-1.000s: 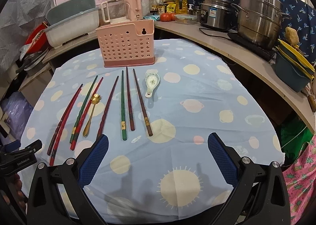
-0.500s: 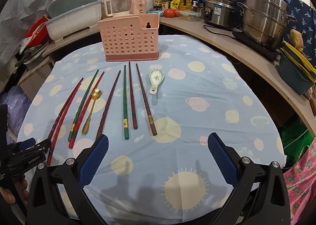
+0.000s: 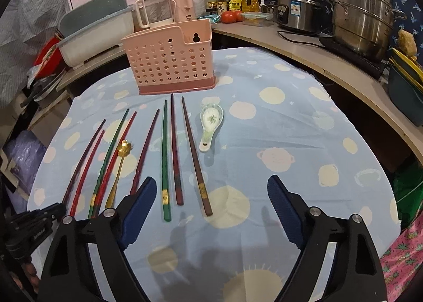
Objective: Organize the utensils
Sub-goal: 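Lower the left tool onto a dark red chopstick and close on it, then grasp the white ceramic spoon with the right tool while the left tool holds the chopstick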
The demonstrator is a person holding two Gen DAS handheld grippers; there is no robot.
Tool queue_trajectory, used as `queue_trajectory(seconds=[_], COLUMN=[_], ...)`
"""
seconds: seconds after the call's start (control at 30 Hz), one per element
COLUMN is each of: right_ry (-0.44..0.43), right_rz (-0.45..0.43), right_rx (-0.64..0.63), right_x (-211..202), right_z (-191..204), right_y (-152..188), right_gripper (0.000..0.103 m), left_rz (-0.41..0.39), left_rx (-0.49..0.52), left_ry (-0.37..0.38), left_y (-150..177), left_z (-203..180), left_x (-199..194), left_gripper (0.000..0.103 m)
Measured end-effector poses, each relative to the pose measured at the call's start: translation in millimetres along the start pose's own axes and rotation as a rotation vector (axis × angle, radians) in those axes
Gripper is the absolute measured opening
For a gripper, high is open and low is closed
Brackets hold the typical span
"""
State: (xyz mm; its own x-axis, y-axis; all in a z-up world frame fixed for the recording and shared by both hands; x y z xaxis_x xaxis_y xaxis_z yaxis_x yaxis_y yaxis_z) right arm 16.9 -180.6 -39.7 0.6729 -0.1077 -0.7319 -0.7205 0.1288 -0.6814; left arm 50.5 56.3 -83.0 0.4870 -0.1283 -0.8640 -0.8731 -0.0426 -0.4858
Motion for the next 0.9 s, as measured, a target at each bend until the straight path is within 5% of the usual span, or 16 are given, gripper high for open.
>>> queue_trajectory(seconds=[0.3, 0.4, 0.9], right_ry=[-0.102, -0.130, -0.166], right_rz=[0.034, 0.058, 0.126], right_rx=[0.084, 0.106, 0.149], right_x=[54, 71, 105], right_z=[-14, -16, -17], right_y=[-37, -41, -26], right_gripper=[0.021, 0.013, 0.010], left_rz=[0.023, 0.026, 0.025], left_rx=[0.002, 0.000, 0.002], left_ry=[-0.029, -0.033, -0.039], left_y=[-9, -12, -18], left_z=[-4, -4, -6], left_x=[11, 14, 19], left_gripper=[0.008, 0.008, 0.008])
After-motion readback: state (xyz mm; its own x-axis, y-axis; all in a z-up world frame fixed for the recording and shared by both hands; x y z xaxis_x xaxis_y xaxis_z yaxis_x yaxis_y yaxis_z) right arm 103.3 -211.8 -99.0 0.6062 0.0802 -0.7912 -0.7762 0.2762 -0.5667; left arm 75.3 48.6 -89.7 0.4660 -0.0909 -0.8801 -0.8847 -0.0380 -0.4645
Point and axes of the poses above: each gripper's, at about its wrist camera, not at the fingertips, and x roughly the way its jaws point, z to its left, y to its underside, the point moved 2 cm from there along x, roughly the way its jaws point, and after that the axes turned 7 degrees about -x, right-handed, at the moved point
